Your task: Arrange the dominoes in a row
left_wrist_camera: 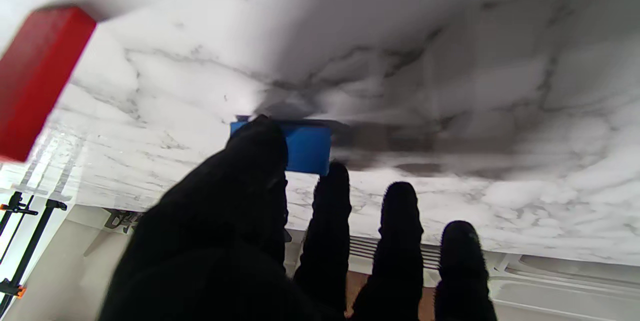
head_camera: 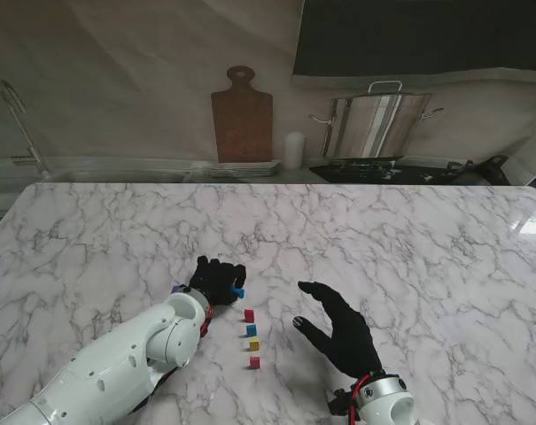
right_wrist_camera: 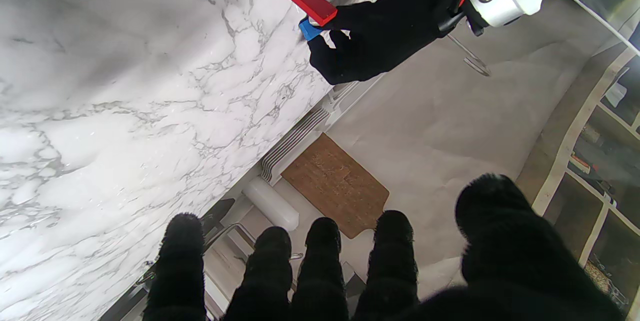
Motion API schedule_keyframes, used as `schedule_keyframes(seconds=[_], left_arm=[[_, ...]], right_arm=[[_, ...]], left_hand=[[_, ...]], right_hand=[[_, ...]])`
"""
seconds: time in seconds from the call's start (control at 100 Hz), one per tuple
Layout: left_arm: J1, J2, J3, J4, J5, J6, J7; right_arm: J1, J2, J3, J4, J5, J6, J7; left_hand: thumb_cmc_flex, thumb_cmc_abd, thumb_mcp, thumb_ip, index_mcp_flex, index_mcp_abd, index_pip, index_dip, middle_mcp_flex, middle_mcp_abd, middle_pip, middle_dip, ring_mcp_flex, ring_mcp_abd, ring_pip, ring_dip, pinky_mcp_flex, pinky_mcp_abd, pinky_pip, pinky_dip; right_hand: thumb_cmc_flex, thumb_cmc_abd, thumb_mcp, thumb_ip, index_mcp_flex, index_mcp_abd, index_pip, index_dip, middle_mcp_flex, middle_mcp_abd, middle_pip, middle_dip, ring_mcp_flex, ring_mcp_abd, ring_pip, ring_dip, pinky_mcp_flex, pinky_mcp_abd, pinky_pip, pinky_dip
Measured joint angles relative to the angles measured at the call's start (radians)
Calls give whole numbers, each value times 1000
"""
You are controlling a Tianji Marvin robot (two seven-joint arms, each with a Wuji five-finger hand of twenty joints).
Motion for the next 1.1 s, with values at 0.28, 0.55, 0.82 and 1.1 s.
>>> schedule_keyframes(seconds=[0.28, 0.55, 0.82, 1.1], left_arm=[[-7, -2, 0, -1, 10, -3, 10], [-6, 0, -1, -1, 19, -12, 5], [-6, 1, -2, -4, 19, -14, -3], [-15, 0, 19, -4, 14, 7, -1]], right_arm=[[0, 0, 0, 0, 0, 0, 1], [0, 0, 0, 0, 0, 0, 1], [0, 0, -1, 0, 0, 0, 0], [1, 0, -1, 0, -1, 0, 0]], left_hand=[[28, -23, 3, 0, 19, -24, -38, -38, 250, -121, 68, 233, 52, -24, 31, 0, 1, 1, 58, -38], [28, -29, 8, 0, 19, 10, -277, -243, 250, -144, 117, 232, 52, -25, 32, 0, 1, 1, 60, -55], [12, -19, -37, 0, 119, 16, -296, -346, 242, -137, 109, 279, 11, -17, 19, 8, 1, 2, 22, -68], [3, -8, -71, 1, 152, 15, -209, -367, 202, -107, 173, 298, -1, -14, 16, 26, 1, 6, -13, -68]], right_hand=[[0, 0, 0, 0, 0, 0, 0, 0, 0, 0, 0, 0, 0, 0, 0, 0, 0, 0, 0, 0], [0, 0, 0, 0, 0, 0, 0, 0, 0, 0, 0, 0, 0, 0, 0, 0, 0, 0, 0, 0], [0, 0, 0, 0, 0, 0, 0, 0, 0, 0, 0, 0, 0, 0, 0, 0, 0, 0, 0, 0], [0, 0, 0, 0, 0, 0, 0, 0, 0, 0, 0, 0, 0, 0, 0, 0, 0, 0, 0, 0]])
